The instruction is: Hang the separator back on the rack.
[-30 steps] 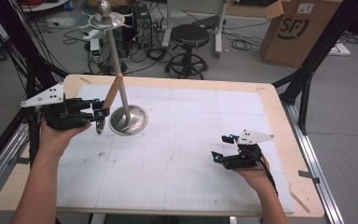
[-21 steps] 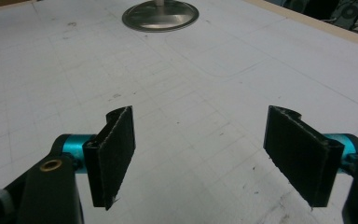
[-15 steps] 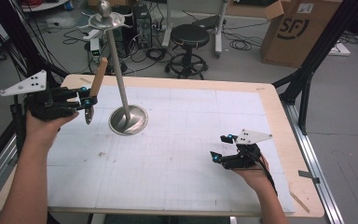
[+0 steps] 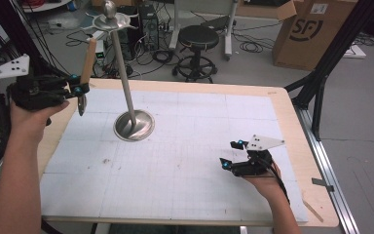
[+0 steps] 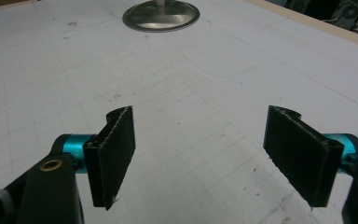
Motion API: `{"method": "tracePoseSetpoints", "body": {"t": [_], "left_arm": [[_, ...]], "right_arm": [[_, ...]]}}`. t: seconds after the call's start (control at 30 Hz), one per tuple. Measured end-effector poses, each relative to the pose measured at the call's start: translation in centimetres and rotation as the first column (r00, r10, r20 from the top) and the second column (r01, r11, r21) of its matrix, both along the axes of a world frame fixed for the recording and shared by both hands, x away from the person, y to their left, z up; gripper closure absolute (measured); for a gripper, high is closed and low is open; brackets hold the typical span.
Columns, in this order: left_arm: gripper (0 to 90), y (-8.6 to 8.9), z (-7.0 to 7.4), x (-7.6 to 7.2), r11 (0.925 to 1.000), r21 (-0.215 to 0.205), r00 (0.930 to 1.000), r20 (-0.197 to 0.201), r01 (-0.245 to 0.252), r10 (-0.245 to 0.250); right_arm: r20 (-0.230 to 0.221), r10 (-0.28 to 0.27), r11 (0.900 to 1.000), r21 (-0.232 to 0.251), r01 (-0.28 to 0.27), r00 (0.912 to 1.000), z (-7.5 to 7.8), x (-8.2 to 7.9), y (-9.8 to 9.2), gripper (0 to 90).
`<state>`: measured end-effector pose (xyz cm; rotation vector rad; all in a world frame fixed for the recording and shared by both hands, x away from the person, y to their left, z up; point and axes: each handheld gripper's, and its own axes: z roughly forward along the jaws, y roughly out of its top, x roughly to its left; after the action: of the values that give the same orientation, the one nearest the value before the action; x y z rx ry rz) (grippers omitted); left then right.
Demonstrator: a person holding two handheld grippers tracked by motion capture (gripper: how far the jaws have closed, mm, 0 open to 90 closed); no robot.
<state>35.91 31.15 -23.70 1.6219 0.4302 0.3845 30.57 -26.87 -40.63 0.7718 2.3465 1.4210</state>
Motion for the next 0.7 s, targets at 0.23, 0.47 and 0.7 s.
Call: {"method": "tracePoseSetpoints", "body": {"t": [0.23, 0.47, 0.7], "left_arm": [[68.9, 0.9, 1.4, 0.4, 0.9988, -0.009, 0.9988, -0.004, -0.049, 0.049], [68.9, 1.6, 2.1, 0.5, 0.9956, -0.010, 0.9956, -0.007, -0.093, 0.093], [68.9, 2.2, 1.9, 1.1, 0.9908, -0.032, 0.9911, -0.023, -0.132, 0.131]], "right_arm": [[-0.001, 0.003, 1.000, -0.001, -0.003, 1.0000, 0.0, 0.0, 0.1, 24.2], [0.001, 0.006, 1.000, 0.003, -0.006, 1.0000, 0.0, 0.1, 0.1, 24.2], [-0.001, 0.006, 1.000, 0.006, -0.006, 1.0000, 0.0, 0.0, 0.1, 24.2]]}}
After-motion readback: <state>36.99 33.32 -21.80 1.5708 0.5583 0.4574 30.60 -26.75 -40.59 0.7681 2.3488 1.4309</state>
